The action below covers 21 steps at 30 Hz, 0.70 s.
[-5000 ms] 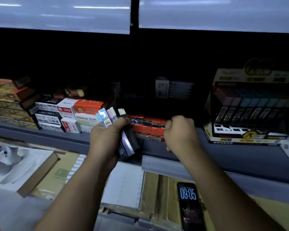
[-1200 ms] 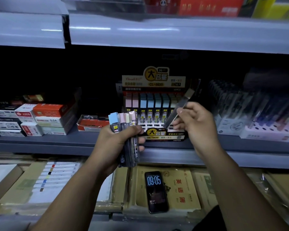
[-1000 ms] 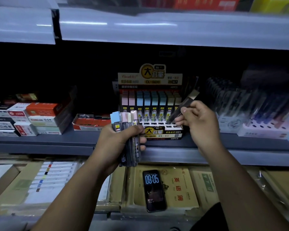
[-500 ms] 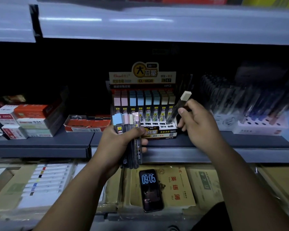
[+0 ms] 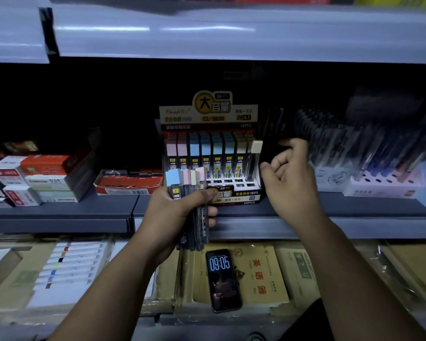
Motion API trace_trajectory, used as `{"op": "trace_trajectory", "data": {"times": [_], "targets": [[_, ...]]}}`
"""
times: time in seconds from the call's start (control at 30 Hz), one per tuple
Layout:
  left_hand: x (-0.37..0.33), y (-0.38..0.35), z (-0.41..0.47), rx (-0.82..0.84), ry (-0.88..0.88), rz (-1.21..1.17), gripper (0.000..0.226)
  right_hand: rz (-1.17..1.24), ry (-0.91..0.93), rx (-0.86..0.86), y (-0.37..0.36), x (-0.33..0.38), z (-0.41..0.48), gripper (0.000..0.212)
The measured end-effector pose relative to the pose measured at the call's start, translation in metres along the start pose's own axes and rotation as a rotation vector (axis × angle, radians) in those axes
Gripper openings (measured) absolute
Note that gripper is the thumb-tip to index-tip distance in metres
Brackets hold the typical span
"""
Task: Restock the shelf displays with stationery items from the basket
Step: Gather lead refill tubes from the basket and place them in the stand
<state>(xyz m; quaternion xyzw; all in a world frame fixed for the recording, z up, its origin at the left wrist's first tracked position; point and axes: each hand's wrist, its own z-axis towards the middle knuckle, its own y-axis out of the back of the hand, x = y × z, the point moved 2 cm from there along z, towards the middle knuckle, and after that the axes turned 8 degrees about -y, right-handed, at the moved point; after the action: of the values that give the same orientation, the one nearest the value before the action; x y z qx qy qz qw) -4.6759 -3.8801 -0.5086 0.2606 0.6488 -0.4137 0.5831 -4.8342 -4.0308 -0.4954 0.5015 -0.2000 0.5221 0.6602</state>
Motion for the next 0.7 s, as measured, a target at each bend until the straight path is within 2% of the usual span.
{"op": "trace_trajectory", "data": {"times": [0.1,0.17,0.23,0.33,0.43,0.53,0.63,0.7], "targets": [[0.000,0.000,0.000,0.000,-0.001,-0.031,0.027,0.057,0.134,-0.102,0.005,0.015,-0.009,0.020],[-0.001,-0.002,0.000,0.018,0.002,-0.043,0.027,0.109,0.192,-0.023,0.001,0.024,-0.017,0.010],[-0.002,-0.004,-0.001,0.049,0.002,-0.036,0.025,0.155,0.212,0.120,-0.009,0.031,-0.027,0.010],[-0.002,-0.009,-0.002,0.110,0.005,-0.028,0.025,0.137,0.241,0.212,-0.026,0.036,-0.037,0.007],[-0.003,-0.010,-0.003,0.174,0.035,-0.017,0.026,0.335,0.055,0.329,-0.033,0.041,-0.039,0.013],[-0.003,-0.009,-0.005,0.297,0.062,0.018,0.024,0.558,-0.162,0.559,-0.032,0.042,-0.039,0.013],[-0.001,-0.008,-0.006,0.391,0.089,0.058,0.023,0.544,-0.210,0.651,-0.030,0.037,-0.035,0.011],[-0.001,-0.007,-0.007,0.428,0.089,0.049,0.012,0.550,-0.214,0.686,-0.029,0.033,-0.031,0.009]]}}
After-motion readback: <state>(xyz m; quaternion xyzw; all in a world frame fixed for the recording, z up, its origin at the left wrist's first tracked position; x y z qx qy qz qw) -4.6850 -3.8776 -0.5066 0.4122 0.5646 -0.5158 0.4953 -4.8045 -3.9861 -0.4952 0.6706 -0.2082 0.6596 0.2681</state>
